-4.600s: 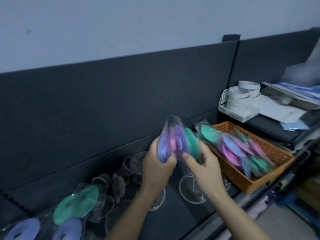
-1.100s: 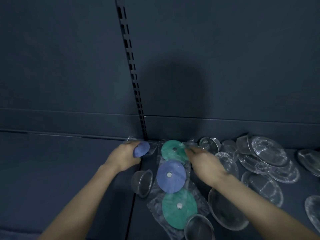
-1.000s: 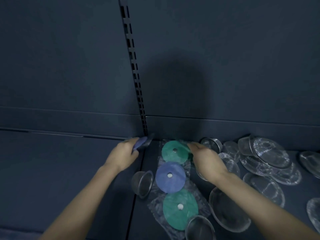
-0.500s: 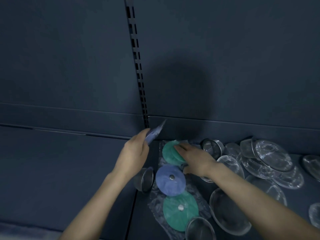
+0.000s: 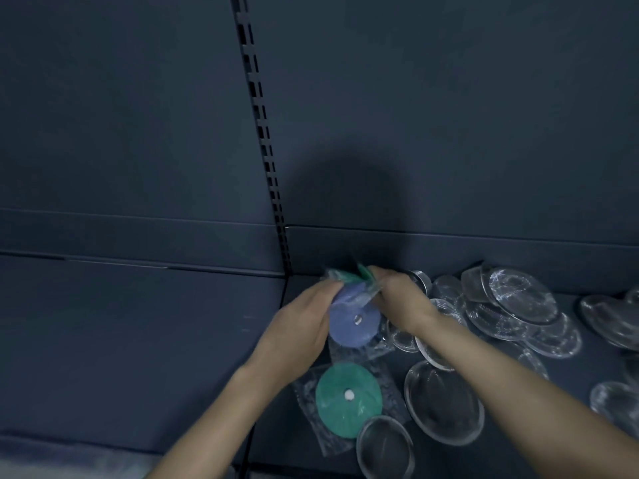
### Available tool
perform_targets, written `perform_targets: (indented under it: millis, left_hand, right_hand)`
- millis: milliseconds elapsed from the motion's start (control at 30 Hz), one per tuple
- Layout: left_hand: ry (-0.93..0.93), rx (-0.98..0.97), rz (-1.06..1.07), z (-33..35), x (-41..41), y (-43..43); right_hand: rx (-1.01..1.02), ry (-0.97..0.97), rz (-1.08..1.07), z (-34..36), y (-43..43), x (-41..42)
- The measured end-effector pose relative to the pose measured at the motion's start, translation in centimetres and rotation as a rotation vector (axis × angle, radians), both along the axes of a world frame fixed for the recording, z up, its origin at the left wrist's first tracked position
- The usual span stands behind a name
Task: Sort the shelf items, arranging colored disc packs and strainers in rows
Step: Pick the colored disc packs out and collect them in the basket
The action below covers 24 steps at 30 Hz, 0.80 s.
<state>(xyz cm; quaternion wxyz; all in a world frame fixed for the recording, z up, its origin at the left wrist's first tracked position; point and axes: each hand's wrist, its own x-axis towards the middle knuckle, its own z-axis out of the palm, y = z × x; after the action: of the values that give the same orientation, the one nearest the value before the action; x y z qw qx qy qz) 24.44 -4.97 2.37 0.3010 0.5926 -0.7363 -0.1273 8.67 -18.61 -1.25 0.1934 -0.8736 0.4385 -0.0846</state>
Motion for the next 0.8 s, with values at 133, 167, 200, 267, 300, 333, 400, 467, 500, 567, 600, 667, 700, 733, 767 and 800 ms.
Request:
perform_targets:
  millis: [133,167,200,267,300,333,400,467,500,567,600,667,700,733,767,800]
  left_hand:
    - [0.075,-0.057,0.119,0.3,-1.5,0.3]
    - [0.095,-0.067,0.145,0.3,-1.7,0.4]
    - [0.108,-0.084,0.155,0.2,-1.9,0.6]
    - [0.117,-0.099,0.162,0.1,-2.4,1.2]
    - [0.113,-0.091,0.166,0.0,-2.6,1.6]
    - [0.101,-0.066,0.168,-0.3,-2.7,1.9]
    - [0.039,0.026,0.140,-1.1,-2.5,2.6]
    - [-0.078,0.160,0.067,-2.2,-2.0,3.1]
    - [-0.142,0.234,0.029,-2.8,-1.8,3.2]
    - [-0.219,0.348,-0.032,-3.7,-1.5,3.7]
    - [-0.214,0.376,-0.072,-4.1,-1.4,3.9]
    - [-0.183,0.474,-0.184,-5.1,-1.1,4.5]
    - [-0.199,0.550,-0.229,-5.6,-0.9,4.7]
    - [-0.236,0.610,-0.254,-6.1,-0.8,4.8]
    - [-0.276,0.634,-0.261,-6.5,-0.6,4.8]
    - [-0.308,0.626,-0.254,-6.8,-0.6,4.7]
  right_hand:
    - [-0.071,-0.125,-0.156,0.8,0.8,-1.9]
    - [-0.065,-0.189,-0.198,1.0,1.1,-2.3]
    - [-0.047,-0.275,-0.239,1.2,1.3,-2.7]
    - [-0.015,-0.383,-0.324,1.5,1.6,-3.4]
    - [-0.011,-0.399,-0.372,1.6,1.7,-3.7]
    - [-0.005,-0.409,-0.419,1.7,1.7,-4.1]
    - [0.043,-0.483,-0.522,2.1,1.8,-4.7]
    - [0.132,-0.661,-0.614,2.4,2.2,-5.3]
    - [0.195,-0.759,-0.657,2.5,2.5,-5.5]
    - [0.328,-0.924,-0.722,2.6,3.4,-5.8]
    - [0.383,-0.982,-0.743,2.6,3.9,-5.8]
    - [0.446,-1.050,-0.767,2.6,4.8,-5.9]
    - [0.461,-1.080,-0.773,2.7,5.2,-5.9]
    - [0.471,-1.110,-0.782,2.8,5.6,-6.0]
    - [0.472,-1.140,-0.790,2.9,5.9,-6.1]
    - [0.466,-1.165,-0.795,2.9,6.3,-6.4]
